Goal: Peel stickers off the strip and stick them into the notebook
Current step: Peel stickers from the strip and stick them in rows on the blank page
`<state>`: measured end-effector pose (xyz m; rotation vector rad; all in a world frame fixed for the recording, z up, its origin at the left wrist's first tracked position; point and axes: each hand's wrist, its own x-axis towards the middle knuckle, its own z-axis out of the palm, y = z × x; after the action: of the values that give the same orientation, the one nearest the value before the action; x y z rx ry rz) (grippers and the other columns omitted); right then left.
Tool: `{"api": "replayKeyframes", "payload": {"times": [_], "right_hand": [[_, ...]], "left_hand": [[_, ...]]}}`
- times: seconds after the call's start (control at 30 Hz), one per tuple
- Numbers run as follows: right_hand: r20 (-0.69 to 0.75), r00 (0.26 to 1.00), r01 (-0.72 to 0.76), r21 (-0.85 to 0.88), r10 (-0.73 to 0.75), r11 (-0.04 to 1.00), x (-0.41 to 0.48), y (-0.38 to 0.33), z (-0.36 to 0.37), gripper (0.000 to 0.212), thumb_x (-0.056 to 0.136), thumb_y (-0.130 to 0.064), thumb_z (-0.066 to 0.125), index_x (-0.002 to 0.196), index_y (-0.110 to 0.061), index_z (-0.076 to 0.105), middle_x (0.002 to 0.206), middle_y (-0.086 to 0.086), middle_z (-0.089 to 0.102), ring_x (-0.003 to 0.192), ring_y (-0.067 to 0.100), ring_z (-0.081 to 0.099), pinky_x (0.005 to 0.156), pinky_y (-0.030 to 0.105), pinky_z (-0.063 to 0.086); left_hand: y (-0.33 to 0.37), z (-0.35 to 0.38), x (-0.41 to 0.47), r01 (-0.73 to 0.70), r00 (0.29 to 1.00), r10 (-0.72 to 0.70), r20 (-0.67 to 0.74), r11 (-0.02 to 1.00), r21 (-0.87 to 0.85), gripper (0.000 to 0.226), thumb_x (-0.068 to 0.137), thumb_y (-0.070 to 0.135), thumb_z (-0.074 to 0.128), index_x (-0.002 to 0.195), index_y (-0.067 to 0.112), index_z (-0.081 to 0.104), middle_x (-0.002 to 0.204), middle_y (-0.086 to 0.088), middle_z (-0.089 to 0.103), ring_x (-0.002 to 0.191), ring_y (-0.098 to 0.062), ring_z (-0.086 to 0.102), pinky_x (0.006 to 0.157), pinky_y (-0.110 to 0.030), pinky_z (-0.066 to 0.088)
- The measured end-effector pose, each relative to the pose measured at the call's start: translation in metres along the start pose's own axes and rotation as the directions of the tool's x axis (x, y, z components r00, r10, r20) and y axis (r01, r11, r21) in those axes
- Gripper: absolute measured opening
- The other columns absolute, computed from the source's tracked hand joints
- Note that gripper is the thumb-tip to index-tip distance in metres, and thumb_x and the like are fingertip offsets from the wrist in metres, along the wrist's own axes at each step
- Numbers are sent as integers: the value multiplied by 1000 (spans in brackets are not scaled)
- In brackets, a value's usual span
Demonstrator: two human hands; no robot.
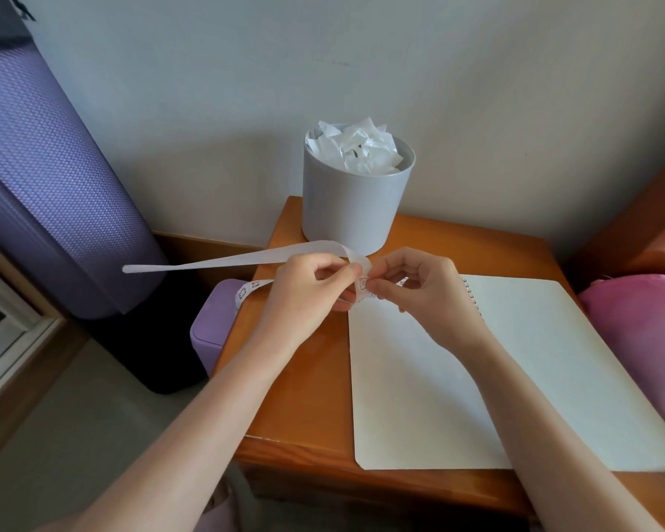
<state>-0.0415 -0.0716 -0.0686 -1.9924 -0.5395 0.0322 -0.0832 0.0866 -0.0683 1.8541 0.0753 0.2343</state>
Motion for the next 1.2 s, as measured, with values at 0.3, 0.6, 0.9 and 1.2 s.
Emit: {"api": "replayKeyframes", "payload": {"times": [0.3,0.6,0.9,1.2], "right_hand": [[6,999,40,-74,-40,996,-1,-3,-1,6,81,-22,72,85,-20,68,92,-6,66,74,5,56,63,21,45],[33,994,110,-152,-106,982,0,-7,-2,7,84,-22,68,82,-27,65,94,-10,60,80,10,53,65,17,42],[-59,997,-39,43,42,998,4,-9,-22,5,83,-20,71,83,-16,68,70,-11,64,56,-2,49,53,13,39],[-31,968,-251,-59,250,966,8,8,-37,7,84,-17,69,82,-11,67,57,-6,59,44,3,45,46,10,38]], "left_hand": [[-2,1,1,28,999,-26,-37,999,35,5,89,25,61,84,25,63,72,10,64,66,-6,68,59,-16,56],[-3,0,2,28,998,-23,-63,997,77,7,90,27,59,87,22,64,73,7,64,64,-7,67,56,-13,54],[-3,0,1,43,996,-37,-79,996,78,6,91,25,57,93,22,62,71,15,58,61,-5,64,49,-7,49],[-2,-2,2,36,995,-30,-90,997,65,8,91,24,57,89,20,64,68,11,63,61,-7,65,51,-8,50]]}}
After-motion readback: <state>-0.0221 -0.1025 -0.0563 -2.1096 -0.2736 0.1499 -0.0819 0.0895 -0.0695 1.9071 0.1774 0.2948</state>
